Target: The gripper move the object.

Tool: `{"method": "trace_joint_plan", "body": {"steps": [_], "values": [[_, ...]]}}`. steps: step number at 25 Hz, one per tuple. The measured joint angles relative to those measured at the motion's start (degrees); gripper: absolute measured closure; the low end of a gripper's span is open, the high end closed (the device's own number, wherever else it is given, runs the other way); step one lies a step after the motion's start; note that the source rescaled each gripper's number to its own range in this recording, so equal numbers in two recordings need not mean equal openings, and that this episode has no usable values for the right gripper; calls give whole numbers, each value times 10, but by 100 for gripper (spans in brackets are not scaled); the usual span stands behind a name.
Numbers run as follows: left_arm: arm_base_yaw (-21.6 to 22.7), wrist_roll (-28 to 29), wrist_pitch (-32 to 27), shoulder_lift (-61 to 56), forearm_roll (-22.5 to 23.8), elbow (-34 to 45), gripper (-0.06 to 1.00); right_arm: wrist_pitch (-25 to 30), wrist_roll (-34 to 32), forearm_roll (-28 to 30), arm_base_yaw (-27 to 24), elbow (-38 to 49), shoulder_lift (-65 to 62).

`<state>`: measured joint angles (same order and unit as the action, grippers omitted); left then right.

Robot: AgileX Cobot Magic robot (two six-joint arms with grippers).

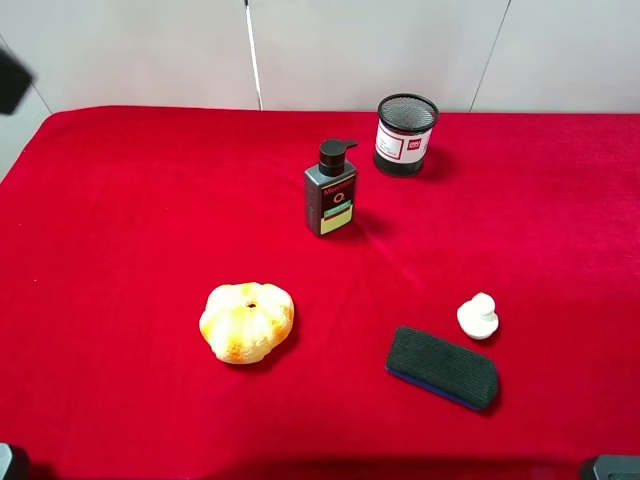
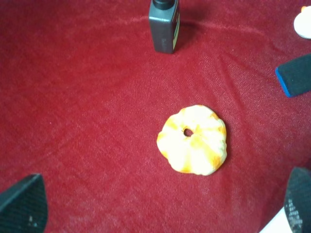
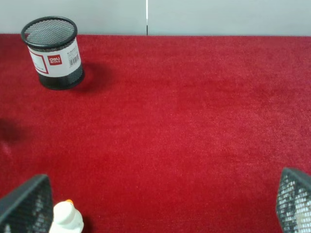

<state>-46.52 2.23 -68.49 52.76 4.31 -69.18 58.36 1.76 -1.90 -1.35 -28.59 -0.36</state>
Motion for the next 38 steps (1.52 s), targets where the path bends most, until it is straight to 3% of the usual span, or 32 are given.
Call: {"method": "trace_joint_plan", "body": {"steps": [9, 28, 38], "values": [[8, 6, 0, -95, 0, 100, -6, 0, 0, 0, 0, 0, 0], [311, 8, -1, -314, 0, 248, -6, 0, 0, 0, 0, 0, 0], [401, 8, 62, -420, 0, 353, -6, 0, 0, 0, 0, 0, 0]]}}
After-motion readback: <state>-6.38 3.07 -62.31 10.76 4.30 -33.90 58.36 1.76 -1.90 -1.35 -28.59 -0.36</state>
